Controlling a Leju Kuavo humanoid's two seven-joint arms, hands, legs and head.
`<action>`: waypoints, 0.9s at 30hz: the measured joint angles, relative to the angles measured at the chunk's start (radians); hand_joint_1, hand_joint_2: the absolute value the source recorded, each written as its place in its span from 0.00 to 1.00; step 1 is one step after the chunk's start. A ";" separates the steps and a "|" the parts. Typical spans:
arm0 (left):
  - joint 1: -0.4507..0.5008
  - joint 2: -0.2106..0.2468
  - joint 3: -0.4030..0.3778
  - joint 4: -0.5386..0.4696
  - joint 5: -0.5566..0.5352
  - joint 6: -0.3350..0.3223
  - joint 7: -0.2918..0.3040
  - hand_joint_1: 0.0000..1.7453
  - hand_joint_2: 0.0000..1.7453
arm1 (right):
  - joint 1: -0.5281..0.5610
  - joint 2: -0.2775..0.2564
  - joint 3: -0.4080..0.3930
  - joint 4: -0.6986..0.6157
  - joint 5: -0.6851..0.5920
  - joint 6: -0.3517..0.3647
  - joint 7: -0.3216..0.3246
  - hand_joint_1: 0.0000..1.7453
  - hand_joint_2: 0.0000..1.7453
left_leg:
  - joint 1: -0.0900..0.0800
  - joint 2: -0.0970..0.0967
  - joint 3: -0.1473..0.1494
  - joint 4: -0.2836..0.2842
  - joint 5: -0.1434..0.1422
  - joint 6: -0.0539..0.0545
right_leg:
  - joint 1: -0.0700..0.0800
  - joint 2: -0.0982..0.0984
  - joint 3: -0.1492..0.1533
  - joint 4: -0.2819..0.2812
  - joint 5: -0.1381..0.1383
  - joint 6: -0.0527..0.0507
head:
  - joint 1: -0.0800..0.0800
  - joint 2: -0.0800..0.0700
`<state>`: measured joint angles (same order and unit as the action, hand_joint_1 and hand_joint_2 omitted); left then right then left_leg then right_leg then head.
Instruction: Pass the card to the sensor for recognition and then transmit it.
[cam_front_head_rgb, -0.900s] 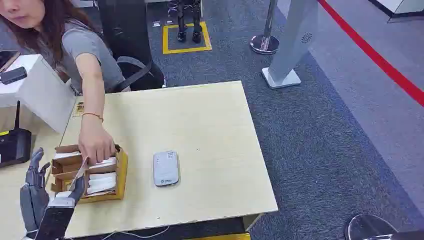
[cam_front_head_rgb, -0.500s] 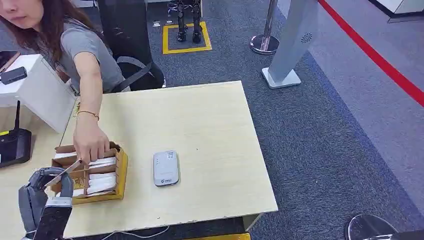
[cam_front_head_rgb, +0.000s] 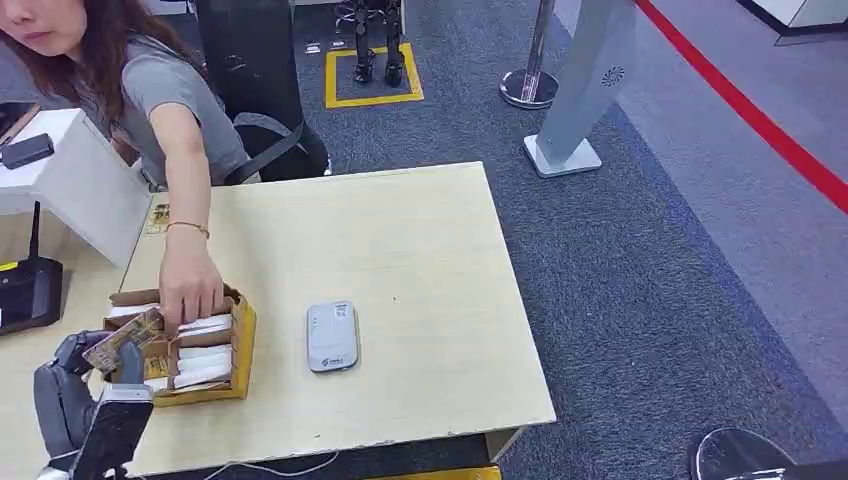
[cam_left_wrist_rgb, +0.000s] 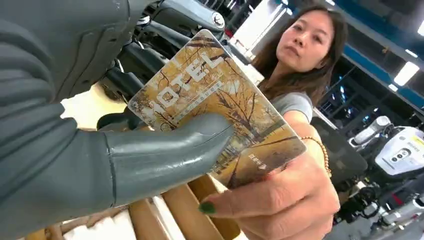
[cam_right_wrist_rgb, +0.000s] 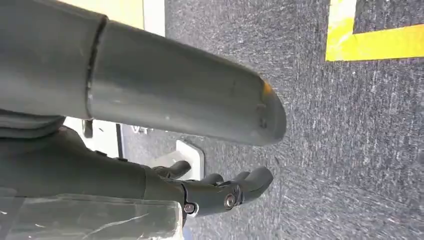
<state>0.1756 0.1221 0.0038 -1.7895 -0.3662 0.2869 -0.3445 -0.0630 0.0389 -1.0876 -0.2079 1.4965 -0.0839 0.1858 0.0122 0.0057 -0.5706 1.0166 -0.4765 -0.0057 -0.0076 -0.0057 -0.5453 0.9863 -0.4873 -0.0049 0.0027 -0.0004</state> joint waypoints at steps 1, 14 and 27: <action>-0.006 0.000 0.000 0.004 -0.012 0.004 0.004 1.00 1.00 | -0.001 0.000 0.001 0.000 0.000 0.000 -0.002 0.00 0.00 | 0.000 0.000 0.000 0.000 0.000 0.000 | 0.000 0.000 0.000 0.000 0.000 0.000 | 0.000 0.000; -0.093 -0.002 -0.004 0.082 -0.130 0.059 0.034 1.00 1.00 | -0.006 0.000 0.021 0.000 0.009 0.003 -0.010 0.00 0.00 | 0.000 0.000 0.000 0.000 0.000 0.000 | 0.000 0.000 0.000 0.000 0.000 0.000 | 0.000 0.000; -0.249 0.003 -0.083 0.270 -0.489 0.224 0.115 1.00 1.00 | -0.014 0.000 0.056 0.000 0.039 0.018 -0.018 0.00 0.00 | 0.000 0.000 0.000 0.001 0.001 0.001 | 0.000 0.000 0.000 0.000 0.001 0.000 | 0.000 0.000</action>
<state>-0.0733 0.1251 -0.0797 -1.5195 -0.8551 0.5107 -0.2293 -0.0765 0.0385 -1.0311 -0.2079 1.5350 -0.0660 0.1682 0.0120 0.0058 -0.5704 1.0172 -0.4756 -0.0048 -0.0077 -0.0055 -0.5453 0.9864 -0.4864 -0.0050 0.0027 -0.0004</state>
